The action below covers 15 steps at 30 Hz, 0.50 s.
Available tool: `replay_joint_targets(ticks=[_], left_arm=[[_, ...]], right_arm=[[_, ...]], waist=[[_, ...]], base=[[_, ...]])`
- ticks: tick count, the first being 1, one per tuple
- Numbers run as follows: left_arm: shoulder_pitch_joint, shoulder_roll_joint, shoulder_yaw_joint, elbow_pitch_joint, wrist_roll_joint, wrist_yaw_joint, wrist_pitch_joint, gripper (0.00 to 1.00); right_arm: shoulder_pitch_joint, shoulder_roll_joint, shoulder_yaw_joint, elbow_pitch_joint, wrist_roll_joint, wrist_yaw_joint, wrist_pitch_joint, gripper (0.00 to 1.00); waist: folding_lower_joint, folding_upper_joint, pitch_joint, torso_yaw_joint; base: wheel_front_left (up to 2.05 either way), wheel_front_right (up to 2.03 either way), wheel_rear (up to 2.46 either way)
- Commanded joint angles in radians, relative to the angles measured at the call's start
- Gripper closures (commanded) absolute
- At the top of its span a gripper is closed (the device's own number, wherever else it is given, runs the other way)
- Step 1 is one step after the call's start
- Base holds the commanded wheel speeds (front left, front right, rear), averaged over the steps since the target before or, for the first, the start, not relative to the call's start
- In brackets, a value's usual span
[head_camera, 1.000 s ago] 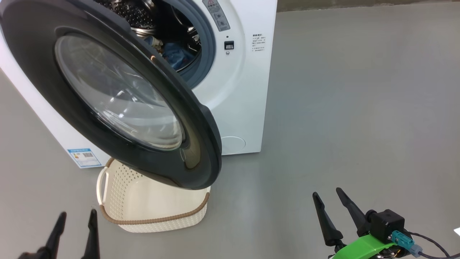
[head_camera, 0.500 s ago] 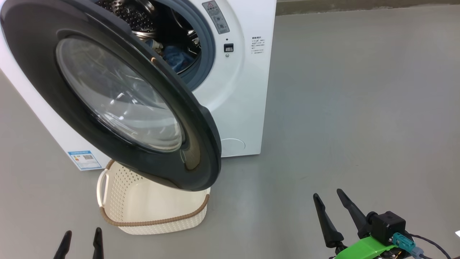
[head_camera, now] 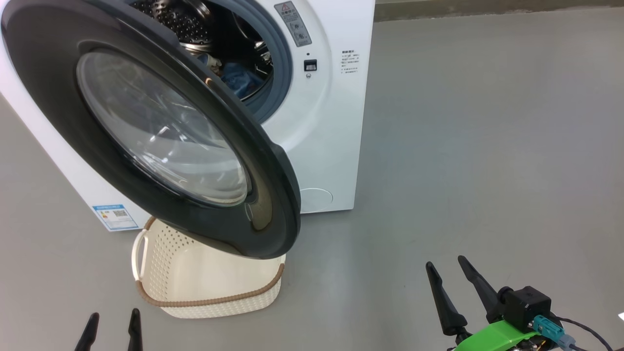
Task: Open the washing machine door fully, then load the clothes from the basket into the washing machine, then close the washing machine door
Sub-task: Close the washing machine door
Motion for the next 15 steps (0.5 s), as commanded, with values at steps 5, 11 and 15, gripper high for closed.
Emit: replay_joint_targets(ticks=[5,11,15], left_arm=[[-0.04,-0.001,0.04,-0.025,0.018,-0.006,-0.006,0.0],[-0.042,-0.009,0.038,-0.027,0.019,-0.011,-0.006,0.0],[-0.045,-0.012,0.038,-0.027,0.021,-0.013,-0.006,0.0]], right_arm=[[-0.016,0.0,0.019,-0.023,-0.008,0.002,-0.012,0.0],[-0.014,0.001,0.013,-0.023,0.0,0.002,-0.012,1.0],[-0.019,0.003,0.001,-0.054,0.009,0.002,-0.012,1.0]], waist=[[0.0,0.0,-0.003,0.004],[0.0,0.0,-0.004,0.01],[0.0,0.0,-0.002,0.012]], base=[[0.0,0.0,0.0],[0.0,0.0,0.0],[0.0,0.0,0.0]])
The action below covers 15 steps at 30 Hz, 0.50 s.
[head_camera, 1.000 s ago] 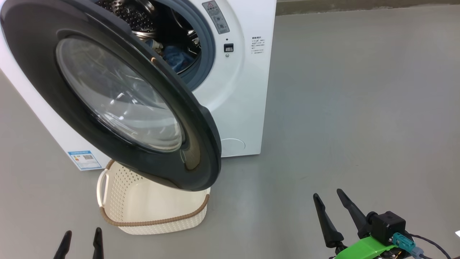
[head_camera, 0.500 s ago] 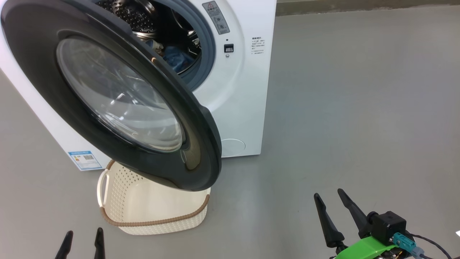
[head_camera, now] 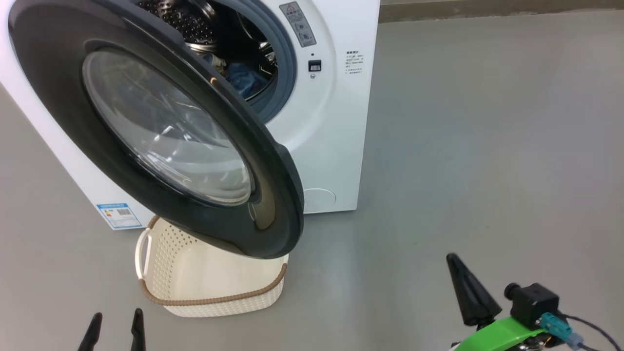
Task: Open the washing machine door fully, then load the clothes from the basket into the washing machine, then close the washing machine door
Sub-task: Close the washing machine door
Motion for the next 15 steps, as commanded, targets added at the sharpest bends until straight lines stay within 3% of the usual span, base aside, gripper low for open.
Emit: replay_joint_targets(ticks=[1,8,15], left_arm=[[-0.043,0.004,0.034,-0.027,0.011,-0.003,-0.006,0.0],[-0.053,-0.001,0.035,-0.027,0.008,-0.006,-0.006,0.0],[-0.067,-0.005,0.025,-0.019,0.01,-0.008,-0.006,0.0]], right_arm=[[-0.019,0.001,0.02,-0.041,0.008,0.002,-0.012,1.0],[-0.07,0.003,0.037,-0.278,0.046,0.002,-0.012,1.0],[-0.169,-0.014,0.152,-0.518,0.072,0.002,-0.012,1.0]], waist=[[0.0,0.0,0.001,0.0],[0.0,0.0,0.014,0.005],[0.0,0.0,0.018,0.028]], base=[[0.0,0.0,0.0],[0.0,0.0,0.0],[0.0,0.0,0.0]])
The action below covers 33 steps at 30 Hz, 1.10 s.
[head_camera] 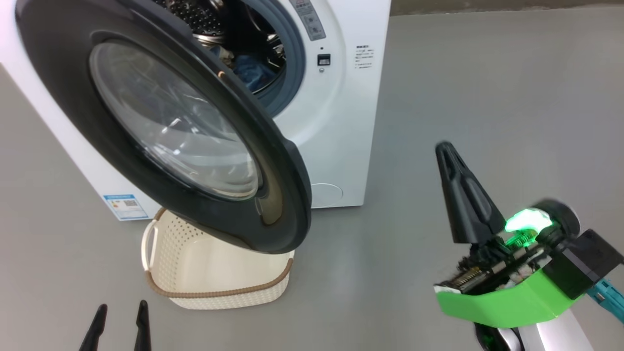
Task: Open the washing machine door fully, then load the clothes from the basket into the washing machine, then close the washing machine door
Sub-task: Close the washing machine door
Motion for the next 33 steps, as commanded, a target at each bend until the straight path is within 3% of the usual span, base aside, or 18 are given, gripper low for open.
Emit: replay_joint_targets(ticks=[1,9,19,25,33], left_arm=[[-0.048,0.005,0.027,-0.02,0.006,-0.004,-0.006,0.0],[-0.079,0.002,-0.011,-0.019,0.007,-0.006,-0.006,0.0],[-0.134,0.0,-0.051,-0.015,-0.006,-0.006,-0.006,0.0],[-0.172,-0.001,-0.085,-0.013,-0.022,-0.007,-0.006,0.0],[-0.233,-0.001,-0.102,-0.013,-0.066,-0.006,-0.006,0.0]], right_arm=[[-0.048,-0.003,0.046,-0.044,0.013,0.002,-0.004,1.0],[-0.167,-0.035,0.285,-0.056,0.047,0.002,-0.004,1.0],[-0.2,-0.034,0.464,0.158,0.072,0.002,0.017,1.0],[-0.203,-0.045,0.498,0.3,0.083,0.002,0.012,1.0],[-0.242,-0.056,0.423,0.405,0.06,0.002,0.001,1.0]], waist=[[0.0,0.0,0.001,0.014],[0.0,0.0,0.018,0.087],[0.0,0.0,0.079,0.194],[0.0,0.0,0.149,0.243],[0.0,0.0,0.23,0.266]], base=[[0.0,0.0,0.0],[0.0,0.0,0.0],[0.0,0.0,0.0],[0.0,0.0,0.0],[0.0,0.0,0.0]])
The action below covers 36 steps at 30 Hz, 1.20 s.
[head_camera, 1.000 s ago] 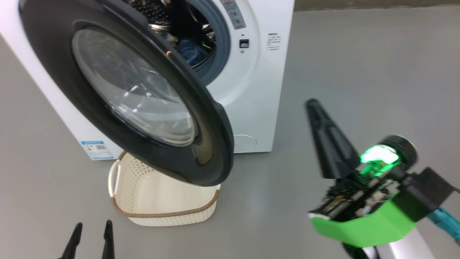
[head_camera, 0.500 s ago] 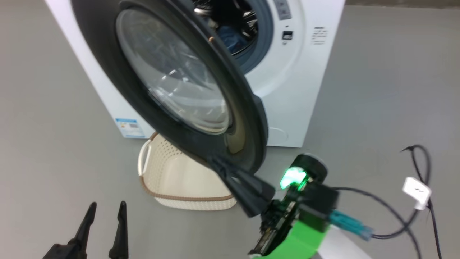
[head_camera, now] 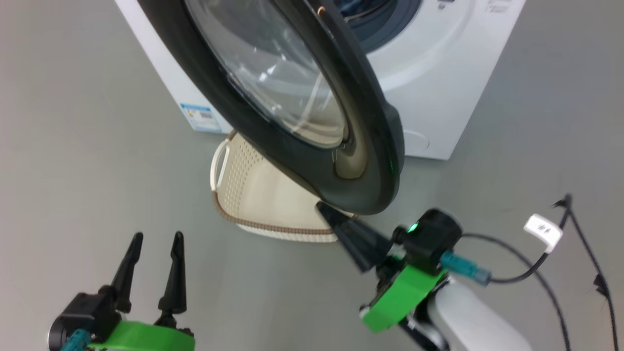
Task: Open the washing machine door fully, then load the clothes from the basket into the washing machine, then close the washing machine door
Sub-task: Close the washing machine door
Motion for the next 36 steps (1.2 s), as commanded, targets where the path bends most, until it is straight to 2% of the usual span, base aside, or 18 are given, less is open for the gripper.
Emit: replay_joint_targets(ticks=[1,7,19,36], left_arm=[[-0.032,0.01,0.03,-0.023,-0.004,0.0,-0.006,0.0],[-0.072,0.01,0.003,-0.025,-0.011,0.003,-0.006,0.0],[-0.152,0.01,-0.046,-0.029,-0.026,0.004,-0.006,0.0],[-0.3,0.01,-0.161,-0.043,-0.072,0.002,-0.006,0.0]], right_arm=[[-0.023,0.016,0.005,-0.021,-0.008,0.002,-0.009,1.0],[-0.07,0.023,-0.08,0.014,-0.032,0.002,-0.012,1.0],[-0.174,0.033,-0.286,0.007,-0.083,0.002,-0.013,1.0],[-0.469,-0.002,-0.493,0.083,-0.139,0.002,-0.013,1.0]], waist=[[0.0,-0.0001,0.048,0.025],[0.0,-0.0001,0.098,0.029],[0.0,-0.0001,0.189,0.049],[0.0,-0.0001,0.389,0.087]], base=[[0.0,0.0,0.0],[0.0,0.0,0.0],[0.0,0.0,0.0],[0.0,0.0,0.0]])
